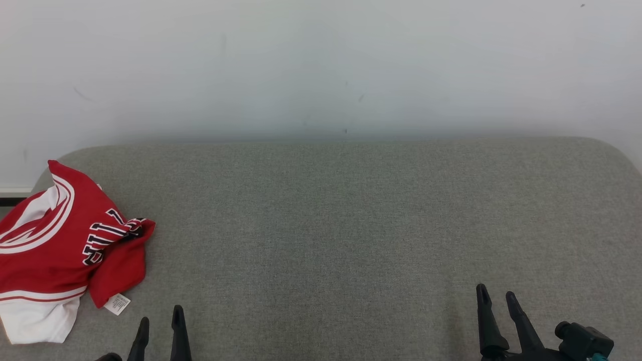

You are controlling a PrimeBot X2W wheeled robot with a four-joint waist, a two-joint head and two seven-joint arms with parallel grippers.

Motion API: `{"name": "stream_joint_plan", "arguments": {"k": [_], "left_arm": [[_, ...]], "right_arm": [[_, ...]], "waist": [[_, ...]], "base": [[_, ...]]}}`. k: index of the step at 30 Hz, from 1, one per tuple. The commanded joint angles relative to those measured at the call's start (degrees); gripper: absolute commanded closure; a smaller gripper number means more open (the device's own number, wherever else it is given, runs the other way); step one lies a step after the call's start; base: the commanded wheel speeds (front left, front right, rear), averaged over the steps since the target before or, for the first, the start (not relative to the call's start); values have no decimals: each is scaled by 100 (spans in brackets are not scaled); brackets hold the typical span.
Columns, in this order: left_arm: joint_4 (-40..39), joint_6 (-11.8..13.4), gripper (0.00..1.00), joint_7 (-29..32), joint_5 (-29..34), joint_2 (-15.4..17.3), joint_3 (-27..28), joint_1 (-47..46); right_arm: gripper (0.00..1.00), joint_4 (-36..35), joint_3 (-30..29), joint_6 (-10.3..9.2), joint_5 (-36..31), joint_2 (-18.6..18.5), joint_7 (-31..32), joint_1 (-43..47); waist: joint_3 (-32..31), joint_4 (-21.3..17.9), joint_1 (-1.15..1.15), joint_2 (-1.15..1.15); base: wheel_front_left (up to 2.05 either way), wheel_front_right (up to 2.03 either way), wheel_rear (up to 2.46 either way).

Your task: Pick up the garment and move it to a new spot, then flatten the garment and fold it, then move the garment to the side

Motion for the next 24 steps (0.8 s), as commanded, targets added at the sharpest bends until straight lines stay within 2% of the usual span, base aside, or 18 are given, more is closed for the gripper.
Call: {"name": "stream_joint_plan", "arguments": {"k": [1, 15, 24], "left_arm": [[-31, -5, 0, -56, 135, 31, -17, 21], [-17, 14, 0, -232, 739, 35, -93, 67], [-13, 17, 0, -319, 1050, 37, -125, 131]], "right_arm": [[0, -7, 6, -8, -200, -35, -65, 16], [0, 82, 45, -9, -1102, -40, -233, 33], [0, 184, 84, -10, -1450, -42, -318, 63]], "waist": [[-3, 0, 0, 0], [-36, 22, 0, 0], [-89, 31, 0, 0]], "base": [[0, 0, 0], [0, 0, 0], [0, 0, 0]]}}
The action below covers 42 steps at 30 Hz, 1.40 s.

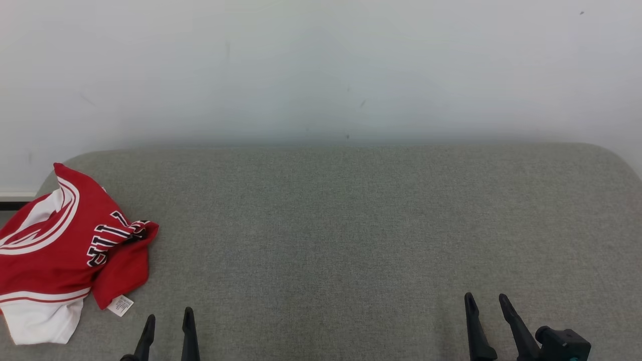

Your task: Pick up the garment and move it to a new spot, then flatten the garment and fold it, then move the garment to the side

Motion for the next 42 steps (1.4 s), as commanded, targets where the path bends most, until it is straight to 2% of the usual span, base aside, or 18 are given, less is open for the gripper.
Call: {"name": "stream_joint_plan", "arguments": {"k": [1, 17, 32, 38, 42], "left_arm": [[-6, 8, 0, -44, 136, 29, -7, 73], [81, 18, 0, -221, 697, 33, -65, 209], [102, 20, 0, -216, 647, 31, -59, 175], [88, 38, 0, -216, 604, 31, -110, 80], [72, 56, 0, -216, 626, 32, -139, 16]], "right_arm": [[0, 4, 18, -10, -98, -28, -38, 43], [0, 191, 95, -12, -752, -31, -218, 79], [0, 151, 73, -12, -707, -30, -204, 53], [0, 122, 77, -12, -680, -28, -204, 64], [0, 83, 91, -12, -669, -27, -204, 68]], "waist": [[-9, -1, 0, 0], [-115, -8, 0, 0], [-77, 13, 0, 0], [-59, 174, 0, 0], [-70, 480, 0, 0]], "base": [[0, 0, 0], [0, 0, 0], [0, 0, 0], [0, 0, 0], [0, 0, 0]]}}
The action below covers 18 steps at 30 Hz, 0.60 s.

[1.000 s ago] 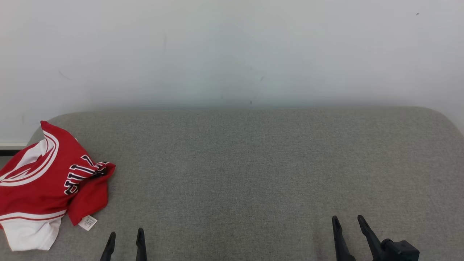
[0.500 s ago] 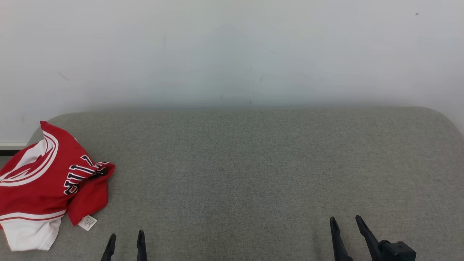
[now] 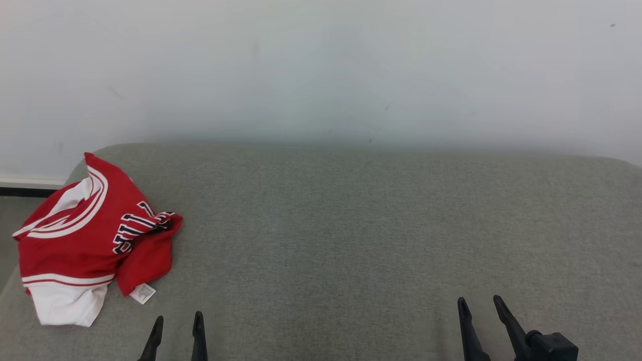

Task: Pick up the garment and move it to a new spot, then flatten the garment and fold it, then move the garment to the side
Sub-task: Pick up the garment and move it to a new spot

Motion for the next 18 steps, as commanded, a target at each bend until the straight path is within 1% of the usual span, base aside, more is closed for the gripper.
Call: {"name": "stream_joint_plan", "arguments": {"k": [1, 9, 18], "left_arm": [[-19, 29, 0, -20, 14, 29, 13, -55], [-65, 83, 0, -20, 85, 26, 64, 68], [-167, 98, 0, -20, 145, 26, 268, 254]], "right_arm": [[0, -19, 12, -12, 49, -12, -3, 42], [0, -78, -8, -12, 101, -12, -4, 79], [0, -109, 75, -12, 176, -12, -4, 71]], "waist": [[-11, 268, 0, 0], [-19, 1173, 0, 0], [-14, 2111, 0, 0]], "base": [[0, 0, 0], [0, 0, 0], [0, 0, 0]]}}
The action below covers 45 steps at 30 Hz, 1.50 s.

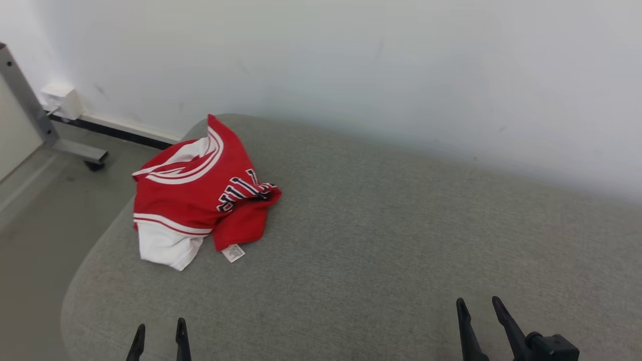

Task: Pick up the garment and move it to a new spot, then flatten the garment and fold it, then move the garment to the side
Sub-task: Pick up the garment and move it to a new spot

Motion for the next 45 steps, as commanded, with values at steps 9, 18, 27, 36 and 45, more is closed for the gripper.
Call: {"name": "stream_joint_plan", "arguments": {"k": [9, 18, 27, 36, 45], "left_arm": [[-253, 78, 0, -20, -97, 14, 283, 182], [-272, 69, 0, -20, -216, 16, 269, 204], [812, -269, 0, 413, -427, 219, 172, -1108], [1664, -319, 0, 1943, -1133, 808, 560, -3365], [1707, 195, 0, 4256, -2295, 1582, 1543, -4196]], "right_arm": [[0, 71, 241, -12, -9, -13, -4, -247], [0, 157, 332, -12, -26, -12, -4, -396], [0, -6, 195, -12, -124, -10, -4, -257], [0, -368, 336, -12, -571, -15, 133, -774], [0, -697, 460, -12, -414, -10, 84, -1069]], "waist": [[212, 868, 0, 0], [313, 929, 0, 0], [555, 788, 0, 0], [1762, -639, 0, 0], [2625, -1847, 0, 0]], "base": [[0, 0, 0], [0, 0, 0], [0, 0, 0], [0, 0, 0], [0, 0, 0]]}}
